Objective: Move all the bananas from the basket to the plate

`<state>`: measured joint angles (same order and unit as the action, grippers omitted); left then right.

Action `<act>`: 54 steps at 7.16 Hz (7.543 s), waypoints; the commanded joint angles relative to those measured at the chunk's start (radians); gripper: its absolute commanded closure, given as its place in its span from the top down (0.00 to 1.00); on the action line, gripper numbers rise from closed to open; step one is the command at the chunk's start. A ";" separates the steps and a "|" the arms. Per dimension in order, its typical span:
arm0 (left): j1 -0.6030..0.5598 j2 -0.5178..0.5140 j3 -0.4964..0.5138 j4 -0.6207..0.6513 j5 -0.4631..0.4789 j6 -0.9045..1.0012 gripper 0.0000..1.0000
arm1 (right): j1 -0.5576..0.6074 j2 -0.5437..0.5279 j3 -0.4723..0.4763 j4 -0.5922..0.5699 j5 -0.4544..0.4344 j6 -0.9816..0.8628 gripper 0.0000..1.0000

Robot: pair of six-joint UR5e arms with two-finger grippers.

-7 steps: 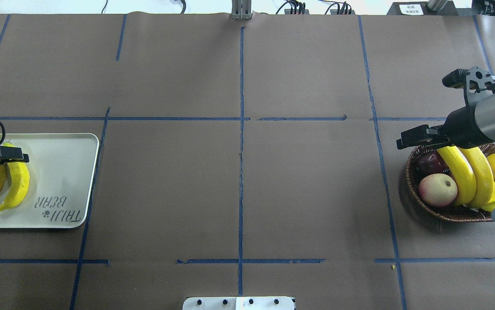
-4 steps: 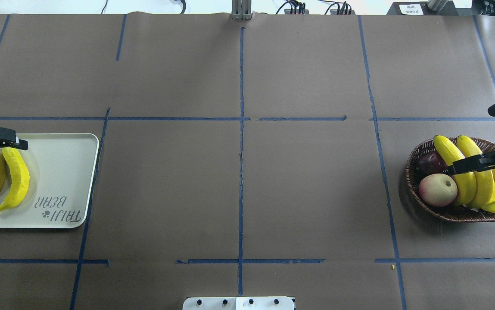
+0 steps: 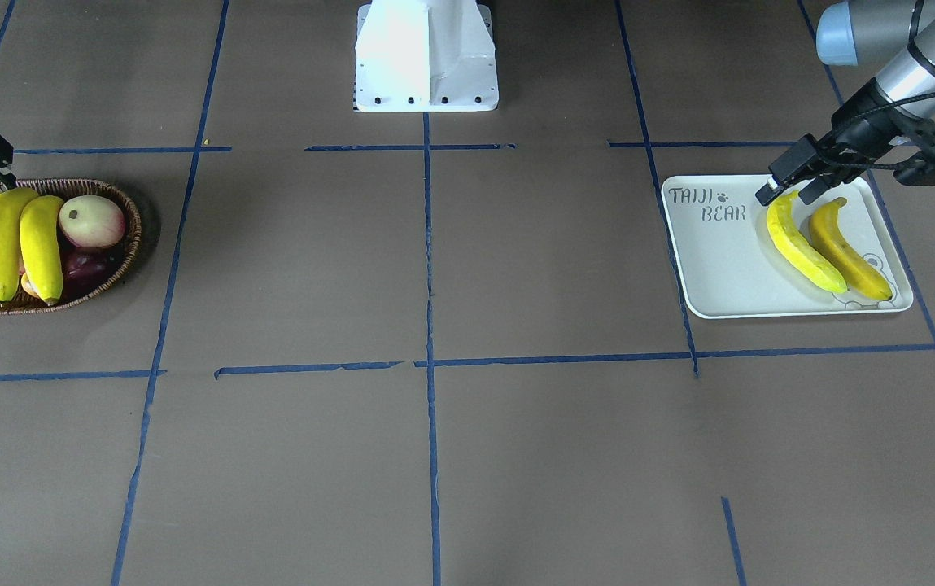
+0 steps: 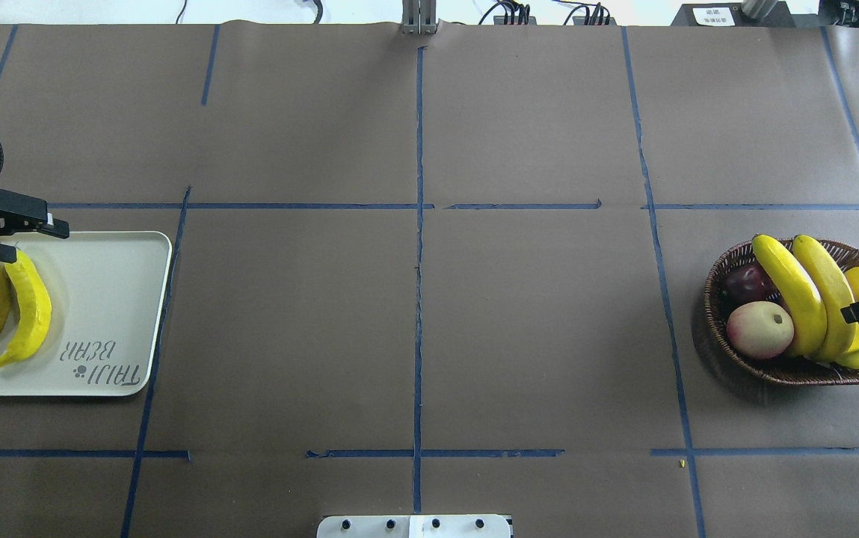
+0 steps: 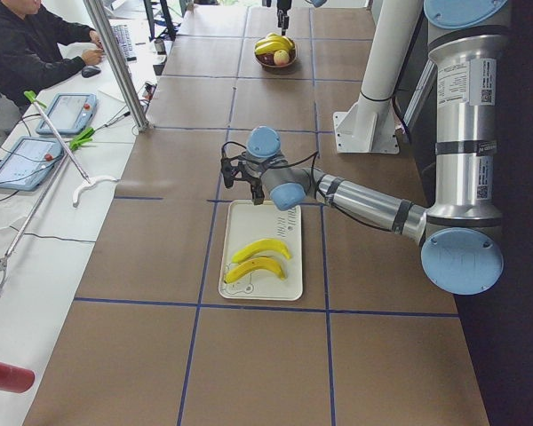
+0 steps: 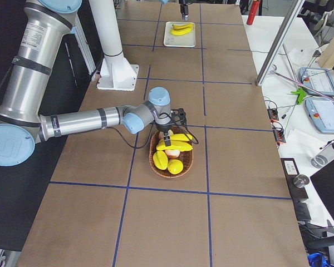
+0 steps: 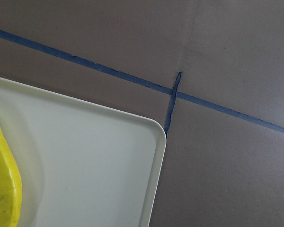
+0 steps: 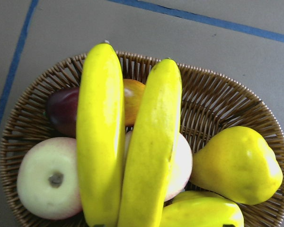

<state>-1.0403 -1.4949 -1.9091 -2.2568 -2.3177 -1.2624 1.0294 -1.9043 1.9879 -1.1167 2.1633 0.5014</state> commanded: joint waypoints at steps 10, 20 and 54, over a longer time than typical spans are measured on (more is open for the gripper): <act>0.005 -0.015 0.007 0.002 0.000 -0.003 1.00 | -0.009 0.076 -0.103 -0.009 0.026 0.003 0.82; 0.005 -0.018 0.012 0.000 -0.003 -0.009 1.00 | 0.301 -0.039 0.063 -0.009 0.287 -0.065 0.00; 0.124 -0.050 0.234 0.006 0.242 -0.037 0.00 | -0.447 0.599 0.226 -0.226 -0.358 0.786 1.00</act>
<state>-0.9199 -1.5954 -1.6905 -2.2507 -2.1437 -1.3269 0.5447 -1.2634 2.2122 -1.3378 1.7943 1.3458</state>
